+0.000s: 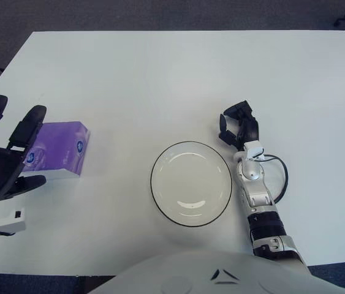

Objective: Put the tissue paper into the plate.

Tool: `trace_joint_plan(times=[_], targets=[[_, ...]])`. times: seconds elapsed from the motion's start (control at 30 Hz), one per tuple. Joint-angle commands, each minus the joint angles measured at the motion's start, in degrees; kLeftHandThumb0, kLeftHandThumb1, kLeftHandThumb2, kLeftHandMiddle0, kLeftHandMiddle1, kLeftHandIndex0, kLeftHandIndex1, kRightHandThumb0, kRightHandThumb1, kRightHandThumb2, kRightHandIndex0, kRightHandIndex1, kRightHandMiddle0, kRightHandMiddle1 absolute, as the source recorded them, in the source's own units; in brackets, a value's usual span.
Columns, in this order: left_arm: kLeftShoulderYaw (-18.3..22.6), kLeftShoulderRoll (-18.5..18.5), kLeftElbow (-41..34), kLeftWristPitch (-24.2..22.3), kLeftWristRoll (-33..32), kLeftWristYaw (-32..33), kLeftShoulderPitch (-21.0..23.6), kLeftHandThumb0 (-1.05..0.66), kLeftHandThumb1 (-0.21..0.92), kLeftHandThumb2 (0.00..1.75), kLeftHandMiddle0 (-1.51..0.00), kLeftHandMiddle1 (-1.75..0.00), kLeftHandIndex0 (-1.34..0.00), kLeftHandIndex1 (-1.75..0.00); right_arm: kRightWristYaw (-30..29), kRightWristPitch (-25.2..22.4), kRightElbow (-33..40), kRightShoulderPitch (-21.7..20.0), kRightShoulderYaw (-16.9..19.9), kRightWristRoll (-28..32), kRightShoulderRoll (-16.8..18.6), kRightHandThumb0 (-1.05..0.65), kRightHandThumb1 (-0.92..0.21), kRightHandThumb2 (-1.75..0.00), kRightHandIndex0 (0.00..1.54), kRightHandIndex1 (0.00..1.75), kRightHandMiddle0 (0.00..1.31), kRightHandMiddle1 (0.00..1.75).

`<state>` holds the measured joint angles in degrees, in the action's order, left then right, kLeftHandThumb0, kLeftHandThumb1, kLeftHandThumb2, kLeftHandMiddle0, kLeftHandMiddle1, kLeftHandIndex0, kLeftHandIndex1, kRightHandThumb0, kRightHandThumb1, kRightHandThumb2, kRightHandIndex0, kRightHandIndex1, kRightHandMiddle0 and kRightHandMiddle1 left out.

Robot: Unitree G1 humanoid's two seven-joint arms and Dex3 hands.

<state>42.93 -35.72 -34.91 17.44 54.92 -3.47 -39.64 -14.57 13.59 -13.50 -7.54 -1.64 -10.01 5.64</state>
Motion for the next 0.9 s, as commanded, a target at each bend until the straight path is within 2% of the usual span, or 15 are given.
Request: trace_joint_plan(times=[0.0, 0.4, 0.67, 0.87], targets=[[1.7, -0.3, 0.2, 0.9, 0.1, -0.7, -1.5, -1.05, 0.77, 0.39, 0.00, 0.00, 0.00, 0.00, 0.5, -9.1, -7.3, 7.9, 0.4, 0.7, 0.4, -0.38, -0.68, -0.86, 0.65, 1.40, 0.34, 1.75], [-0.3, -1.2, 1.6, 2.8, -2.0, -3.5, -1.6, -1.05, 0.76, 0.39, 0.00, 0.00, 0.00, 0.00, 0.0, -9.9, -7.5, 7.6, 0.3, 0.5, 0.6, -0.38, -0.69, -0.85, 0.64, 1.40, 0.33, 1.75], [-3.1, -5.7, 7.4, 7.4, -4.4, -2.6, 1.5, -1.05, 0.77, 0.39, 0.00, 0.00, 0.00, 0.00, 0.1, -10.2, -7.5, 7.5, 0.3, 0.7, 0.8, -0.38, -0.70, -0.83, 0.64, 1.39, 0.32, 1.75], [-6.9, -10.6, 11.9, 8.0, -9.6, -6.9, 6.8, -1.05, 0.78, 0.39, 0.00, 0.00, 0.00, 0.00, 0.1, -9.4, -8.0, 7.5, 0.4, 0.7, 0.6, -0.38, -0.70, -0.83, 0.64, 1.39, 0.32, 1.75]])
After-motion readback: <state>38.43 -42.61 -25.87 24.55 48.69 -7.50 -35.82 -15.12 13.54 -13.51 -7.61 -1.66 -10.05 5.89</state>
